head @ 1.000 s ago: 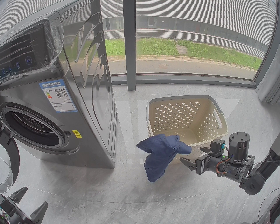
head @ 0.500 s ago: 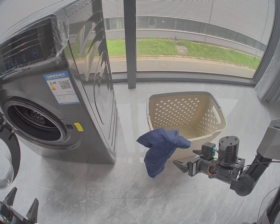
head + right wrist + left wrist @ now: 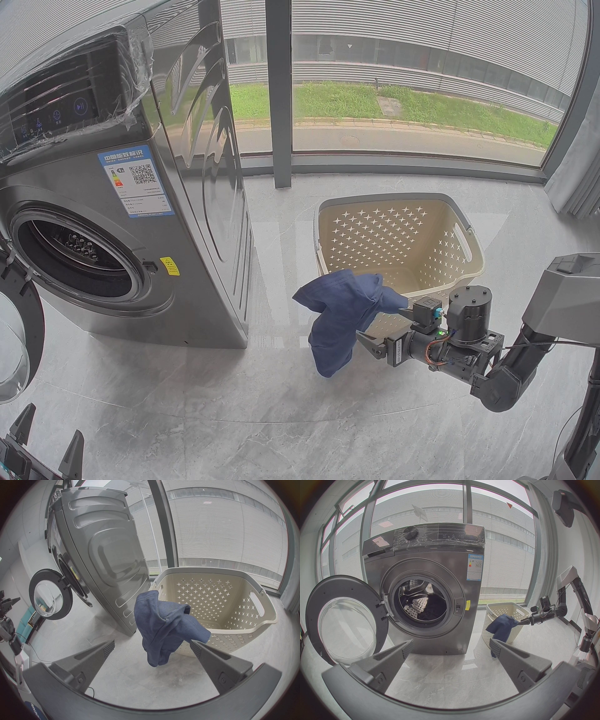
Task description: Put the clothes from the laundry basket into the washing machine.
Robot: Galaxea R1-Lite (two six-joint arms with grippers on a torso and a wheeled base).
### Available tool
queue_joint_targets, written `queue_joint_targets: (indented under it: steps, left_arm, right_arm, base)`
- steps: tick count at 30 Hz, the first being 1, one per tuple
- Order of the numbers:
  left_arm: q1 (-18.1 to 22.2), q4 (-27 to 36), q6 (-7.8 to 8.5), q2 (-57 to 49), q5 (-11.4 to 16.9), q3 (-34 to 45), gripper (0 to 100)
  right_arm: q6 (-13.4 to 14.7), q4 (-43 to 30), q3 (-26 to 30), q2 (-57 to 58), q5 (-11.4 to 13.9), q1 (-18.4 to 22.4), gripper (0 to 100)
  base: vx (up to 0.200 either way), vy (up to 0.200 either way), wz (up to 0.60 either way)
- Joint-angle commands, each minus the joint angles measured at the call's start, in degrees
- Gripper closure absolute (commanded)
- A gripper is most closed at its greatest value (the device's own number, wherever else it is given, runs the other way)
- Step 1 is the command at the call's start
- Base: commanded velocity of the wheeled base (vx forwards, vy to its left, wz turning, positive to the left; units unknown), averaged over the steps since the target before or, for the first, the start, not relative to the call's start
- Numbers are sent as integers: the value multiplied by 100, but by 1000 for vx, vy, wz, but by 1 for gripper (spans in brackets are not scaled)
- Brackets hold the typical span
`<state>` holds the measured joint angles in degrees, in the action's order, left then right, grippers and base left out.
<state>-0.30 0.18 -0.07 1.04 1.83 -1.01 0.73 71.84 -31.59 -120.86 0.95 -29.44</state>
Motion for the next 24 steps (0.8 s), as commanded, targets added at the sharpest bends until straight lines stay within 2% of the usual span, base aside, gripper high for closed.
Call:
queue_joint_targets:
  steps: [1, 15, 24]
  left_arm:
    - [4, -1, -10, -104, 2, 92, 0]
    - [4, -1, -28, -104, -7, 92, 0]
    - [4, -1, -28, -104, -7, 92, 0]
  right_arm:
    - [-56, -3, -383, -412, 2, 61, 0]
    - [-152, -47, -1289, -1045, 10, 228, 0]
    - [-161, -21, -1561, -1212, 2, 316, 0]
  base:
    - [0, 0, 0]
    - [0, 0, 0]
    - [0, 0, 0]
